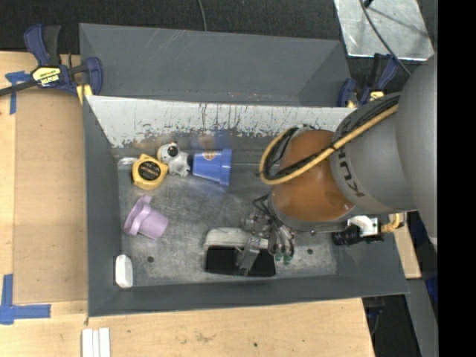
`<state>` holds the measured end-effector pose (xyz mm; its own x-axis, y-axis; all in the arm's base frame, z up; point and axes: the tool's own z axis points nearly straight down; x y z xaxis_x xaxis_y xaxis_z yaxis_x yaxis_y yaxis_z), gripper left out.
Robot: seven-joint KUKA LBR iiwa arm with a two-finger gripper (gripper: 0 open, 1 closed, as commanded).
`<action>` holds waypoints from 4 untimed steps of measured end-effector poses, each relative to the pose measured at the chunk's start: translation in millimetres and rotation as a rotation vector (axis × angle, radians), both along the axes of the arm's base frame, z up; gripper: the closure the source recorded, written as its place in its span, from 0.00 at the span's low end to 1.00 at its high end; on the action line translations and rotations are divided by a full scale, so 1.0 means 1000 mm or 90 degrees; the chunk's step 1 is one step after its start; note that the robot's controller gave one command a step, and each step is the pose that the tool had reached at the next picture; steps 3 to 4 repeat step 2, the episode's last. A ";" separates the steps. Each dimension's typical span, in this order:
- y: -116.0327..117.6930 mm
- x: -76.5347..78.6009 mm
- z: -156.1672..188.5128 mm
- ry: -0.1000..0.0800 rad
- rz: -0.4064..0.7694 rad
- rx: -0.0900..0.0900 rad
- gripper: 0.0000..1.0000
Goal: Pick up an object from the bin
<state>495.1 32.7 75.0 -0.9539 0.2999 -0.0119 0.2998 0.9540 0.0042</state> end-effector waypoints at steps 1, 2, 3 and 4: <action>0.000 0.000 0.000 0.000 0.000 0.000 1.00; 0.004 0.002 0.152 0.007 0.025 -0.001 1.00; 0.004 0.002 0.152 0.007 0.025 -0.001 1.00; 0.004 0.002 0.152 0.007 0.025 -0.001 1.00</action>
Offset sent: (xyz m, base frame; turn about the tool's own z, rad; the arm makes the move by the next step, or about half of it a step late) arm 0.0006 0.0043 0.1514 -0.0360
